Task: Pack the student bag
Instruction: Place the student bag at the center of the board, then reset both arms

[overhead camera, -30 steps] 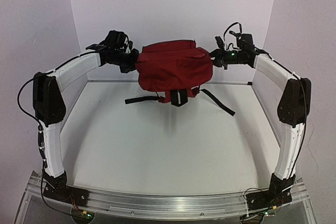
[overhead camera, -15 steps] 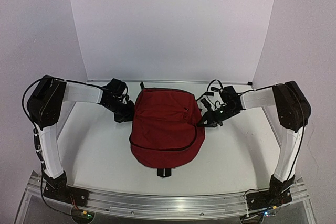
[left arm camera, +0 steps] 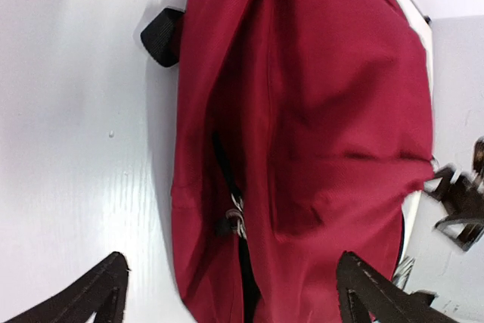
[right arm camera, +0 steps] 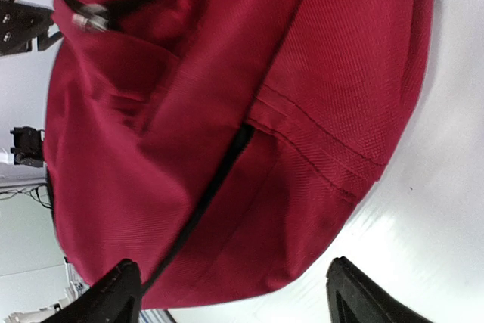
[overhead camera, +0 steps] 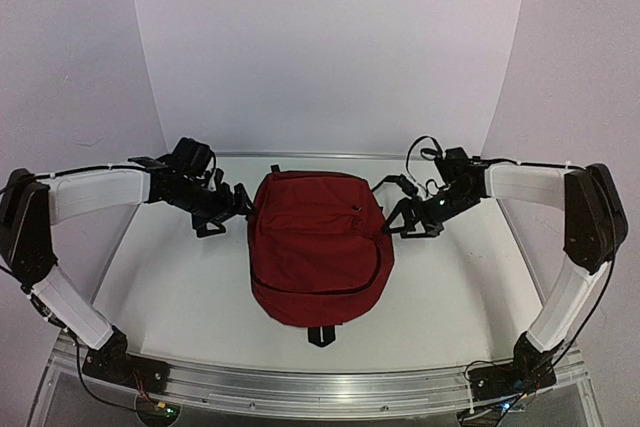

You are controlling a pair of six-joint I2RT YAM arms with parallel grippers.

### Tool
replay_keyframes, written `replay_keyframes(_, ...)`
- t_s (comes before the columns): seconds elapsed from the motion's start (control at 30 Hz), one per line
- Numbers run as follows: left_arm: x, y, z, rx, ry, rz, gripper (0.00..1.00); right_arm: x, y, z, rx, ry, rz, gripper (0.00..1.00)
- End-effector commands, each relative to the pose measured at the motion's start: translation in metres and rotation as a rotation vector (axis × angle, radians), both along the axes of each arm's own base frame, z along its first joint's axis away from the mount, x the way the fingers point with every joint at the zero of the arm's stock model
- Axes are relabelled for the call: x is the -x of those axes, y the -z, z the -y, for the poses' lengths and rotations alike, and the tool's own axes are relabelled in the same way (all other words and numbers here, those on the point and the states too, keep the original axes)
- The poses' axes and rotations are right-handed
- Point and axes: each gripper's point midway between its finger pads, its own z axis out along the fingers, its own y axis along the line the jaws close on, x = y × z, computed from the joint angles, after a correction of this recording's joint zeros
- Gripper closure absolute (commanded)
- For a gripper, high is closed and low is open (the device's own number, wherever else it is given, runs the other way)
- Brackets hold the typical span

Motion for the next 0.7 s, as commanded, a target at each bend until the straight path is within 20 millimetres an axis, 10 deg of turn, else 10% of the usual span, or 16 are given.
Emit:
replay_keyframes(0.0,0.008,-0.057,-0.018,-0.06,-0.002,0.088,0.0,-0.032,-0.082,0.018,-0.005,0.031,0.217,0.02)
replay_keyframes(0.27,-0.001,-0.124,-0.045,-0.117,-0.003,0.121,0.0,-0.073,-0.155,0.077,0.059,0.146,0.408,0.02)
replay_keyframes(0.67,0.021,-0.067,-0.079,-0.23,-0.035,-0.007,0.0,0.0,-0.132,0.146,0.195,0.245,0.426,0.02)
